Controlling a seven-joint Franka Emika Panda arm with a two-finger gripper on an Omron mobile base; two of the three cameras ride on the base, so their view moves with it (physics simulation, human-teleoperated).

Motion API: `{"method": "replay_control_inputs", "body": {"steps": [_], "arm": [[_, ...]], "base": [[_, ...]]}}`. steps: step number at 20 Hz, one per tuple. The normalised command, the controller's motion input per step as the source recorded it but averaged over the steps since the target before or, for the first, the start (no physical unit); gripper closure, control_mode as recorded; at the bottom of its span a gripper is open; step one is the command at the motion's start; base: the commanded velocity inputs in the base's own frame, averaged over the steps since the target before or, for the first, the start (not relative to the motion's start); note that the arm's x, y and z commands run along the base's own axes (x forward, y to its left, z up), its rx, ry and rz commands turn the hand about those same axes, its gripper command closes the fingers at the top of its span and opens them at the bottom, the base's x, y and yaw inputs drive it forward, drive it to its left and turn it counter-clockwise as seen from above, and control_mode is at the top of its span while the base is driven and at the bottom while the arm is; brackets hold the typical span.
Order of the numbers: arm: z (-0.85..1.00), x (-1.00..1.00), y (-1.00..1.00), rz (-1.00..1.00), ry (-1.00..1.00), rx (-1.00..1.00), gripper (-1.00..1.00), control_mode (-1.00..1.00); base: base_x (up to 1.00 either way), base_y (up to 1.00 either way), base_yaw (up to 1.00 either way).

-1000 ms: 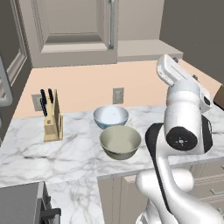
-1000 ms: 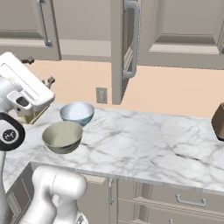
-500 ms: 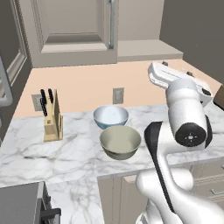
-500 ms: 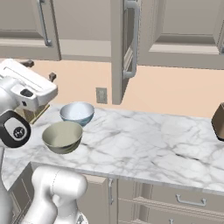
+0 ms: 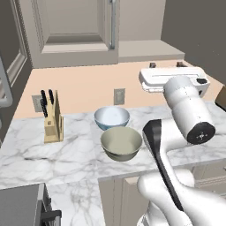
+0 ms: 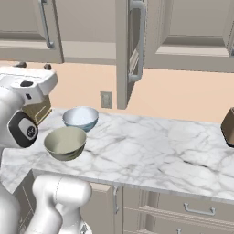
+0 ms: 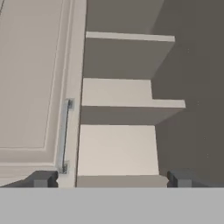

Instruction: Open the cabinet. Pick the bowls from the counter and place them in the cabinet. Then close the cabinet.

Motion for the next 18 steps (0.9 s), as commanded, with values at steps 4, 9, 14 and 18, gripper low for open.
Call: {"method": "replay_control_inputs", "body": {"steps": [4,9,14,18], "arm": [[0.04,0.43,0.52,0.13,0.02,-0.05,-1.0,-1.0],[0.0,0.24,0.56,-0.01,0.0,0.0,-1.0,-1.0],[0.0,0.42,0.5,-0.02,0.0,0.0,-1.0,-1.0],[0.01,0.61,0.4,0.0,0.0,0.0,-1.0,-1.0]], "base": [[0.0,0.0,0.0],[0.0,0.0,0.0],[0.0,0.0,0.0],[0.0,0.0,0.0]]}}
